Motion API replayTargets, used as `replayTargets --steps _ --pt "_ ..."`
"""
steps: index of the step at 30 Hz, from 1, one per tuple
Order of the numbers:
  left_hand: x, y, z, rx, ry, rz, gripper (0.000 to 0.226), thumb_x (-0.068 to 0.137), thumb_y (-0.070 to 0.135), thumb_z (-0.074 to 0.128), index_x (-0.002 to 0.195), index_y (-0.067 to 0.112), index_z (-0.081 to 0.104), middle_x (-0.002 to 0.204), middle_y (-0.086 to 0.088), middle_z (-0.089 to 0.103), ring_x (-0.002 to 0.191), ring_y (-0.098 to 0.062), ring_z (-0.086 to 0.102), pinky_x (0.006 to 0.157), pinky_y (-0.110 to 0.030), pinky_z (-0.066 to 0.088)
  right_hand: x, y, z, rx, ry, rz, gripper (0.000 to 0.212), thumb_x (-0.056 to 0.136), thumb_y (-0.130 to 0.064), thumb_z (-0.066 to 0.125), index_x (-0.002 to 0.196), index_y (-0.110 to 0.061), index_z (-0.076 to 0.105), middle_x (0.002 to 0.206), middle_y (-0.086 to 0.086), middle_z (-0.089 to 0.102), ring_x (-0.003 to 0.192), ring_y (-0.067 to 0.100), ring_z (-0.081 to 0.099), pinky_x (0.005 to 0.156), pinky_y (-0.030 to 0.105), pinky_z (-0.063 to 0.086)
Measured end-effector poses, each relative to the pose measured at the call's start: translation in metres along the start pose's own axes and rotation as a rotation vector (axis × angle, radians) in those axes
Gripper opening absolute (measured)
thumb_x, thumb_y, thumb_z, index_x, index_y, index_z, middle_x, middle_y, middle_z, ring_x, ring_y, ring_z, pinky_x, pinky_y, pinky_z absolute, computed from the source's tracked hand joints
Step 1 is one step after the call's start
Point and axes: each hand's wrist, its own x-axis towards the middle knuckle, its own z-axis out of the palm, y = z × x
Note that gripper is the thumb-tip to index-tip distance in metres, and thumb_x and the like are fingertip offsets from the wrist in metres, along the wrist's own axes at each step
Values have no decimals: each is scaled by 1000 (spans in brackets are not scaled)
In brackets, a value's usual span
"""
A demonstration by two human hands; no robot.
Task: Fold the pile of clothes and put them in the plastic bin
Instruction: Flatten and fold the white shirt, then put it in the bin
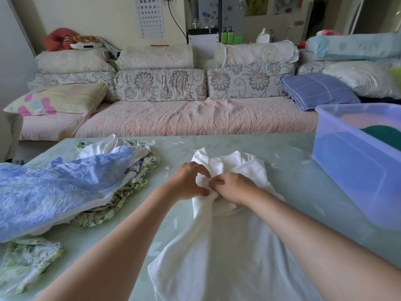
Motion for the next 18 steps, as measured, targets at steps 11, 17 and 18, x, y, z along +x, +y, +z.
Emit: replayTargets --steps 11,17,18 --pt "8 -6 12 109 -128 29 61 98 48 46 153 35 25 163 7 13 149 -13 5 120 -41 14 -4 0 -14 37 183 33 39 91 -24 52 126 -37 64 134 -3 62 121 22 58 96 31 47" --pt "26 -2 22 320 -349 -77 74 96 59 34 157 27 8 162 2 15 147 -24 11 115 -47 19 0 9 -5 -292 247 -129 45 91 -28 55 136 -37 55 146 1 41 137 25 33 109 39 27" --pt "30 -1 20 363 -290 -61 67 98 53 31 157 27 13 159 -3 23 144 -25 17 113 -46 21 2 8 -6 -295 253 -217 46 91 -28 55 137 -35 55 149 1 39 140 24 31 111 39 24"
